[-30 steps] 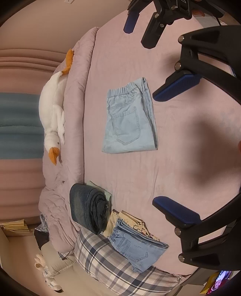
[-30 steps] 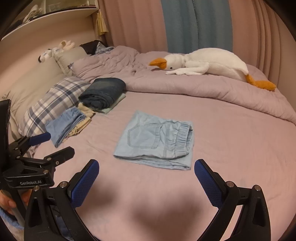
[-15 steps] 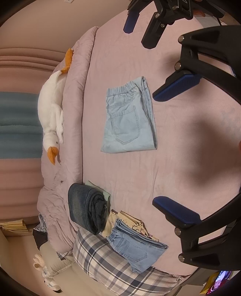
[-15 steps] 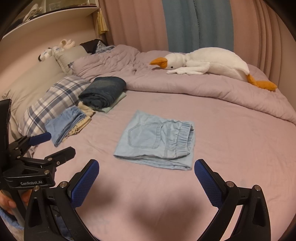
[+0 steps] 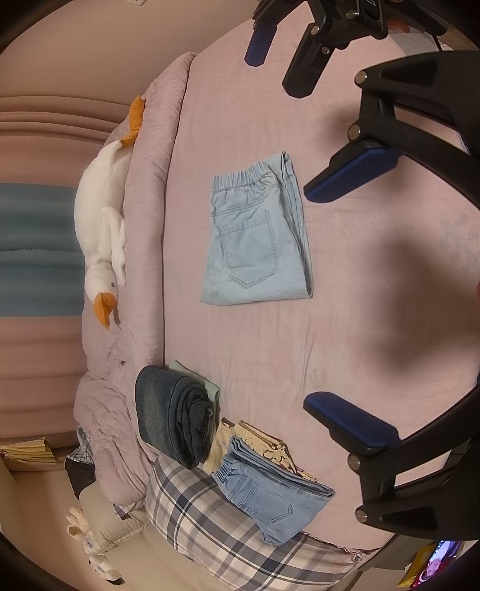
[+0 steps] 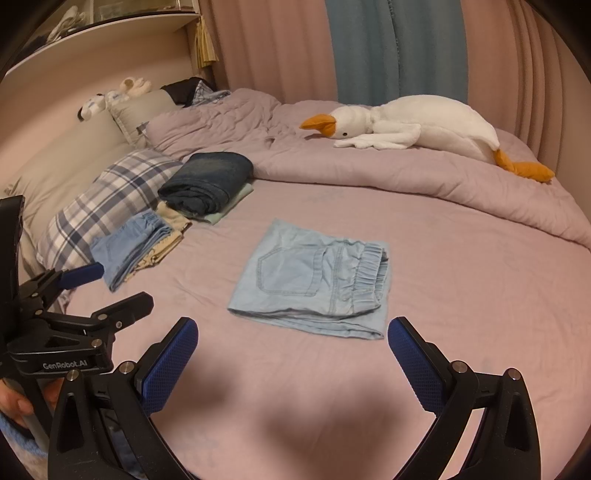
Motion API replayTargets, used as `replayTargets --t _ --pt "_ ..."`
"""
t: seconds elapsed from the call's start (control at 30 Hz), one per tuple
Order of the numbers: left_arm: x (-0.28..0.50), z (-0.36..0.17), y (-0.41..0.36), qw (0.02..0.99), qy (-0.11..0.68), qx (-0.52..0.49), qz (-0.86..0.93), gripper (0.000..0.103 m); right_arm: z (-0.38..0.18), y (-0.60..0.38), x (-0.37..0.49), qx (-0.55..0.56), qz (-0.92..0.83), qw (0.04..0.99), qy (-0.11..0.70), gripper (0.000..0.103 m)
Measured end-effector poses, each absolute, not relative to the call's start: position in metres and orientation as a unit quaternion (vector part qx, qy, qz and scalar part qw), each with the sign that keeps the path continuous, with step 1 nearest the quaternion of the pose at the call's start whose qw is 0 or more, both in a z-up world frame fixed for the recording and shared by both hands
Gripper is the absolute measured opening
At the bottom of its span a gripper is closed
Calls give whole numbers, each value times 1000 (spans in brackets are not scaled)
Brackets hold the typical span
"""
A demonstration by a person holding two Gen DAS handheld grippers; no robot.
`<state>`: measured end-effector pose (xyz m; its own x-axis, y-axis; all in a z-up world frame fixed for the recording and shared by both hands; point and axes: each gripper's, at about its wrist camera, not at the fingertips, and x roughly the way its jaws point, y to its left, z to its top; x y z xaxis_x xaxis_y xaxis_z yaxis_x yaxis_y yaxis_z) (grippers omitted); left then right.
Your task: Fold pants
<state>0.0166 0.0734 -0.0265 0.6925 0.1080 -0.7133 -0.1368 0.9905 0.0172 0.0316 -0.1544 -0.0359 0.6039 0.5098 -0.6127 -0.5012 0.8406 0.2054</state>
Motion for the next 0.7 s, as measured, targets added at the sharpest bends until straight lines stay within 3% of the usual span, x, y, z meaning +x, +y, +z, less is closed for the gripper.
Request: replayTargets --t 0.7 --pt "15 -29 76 920 386 -20 66 102 -37 -154 33 5 287 895 341 102"
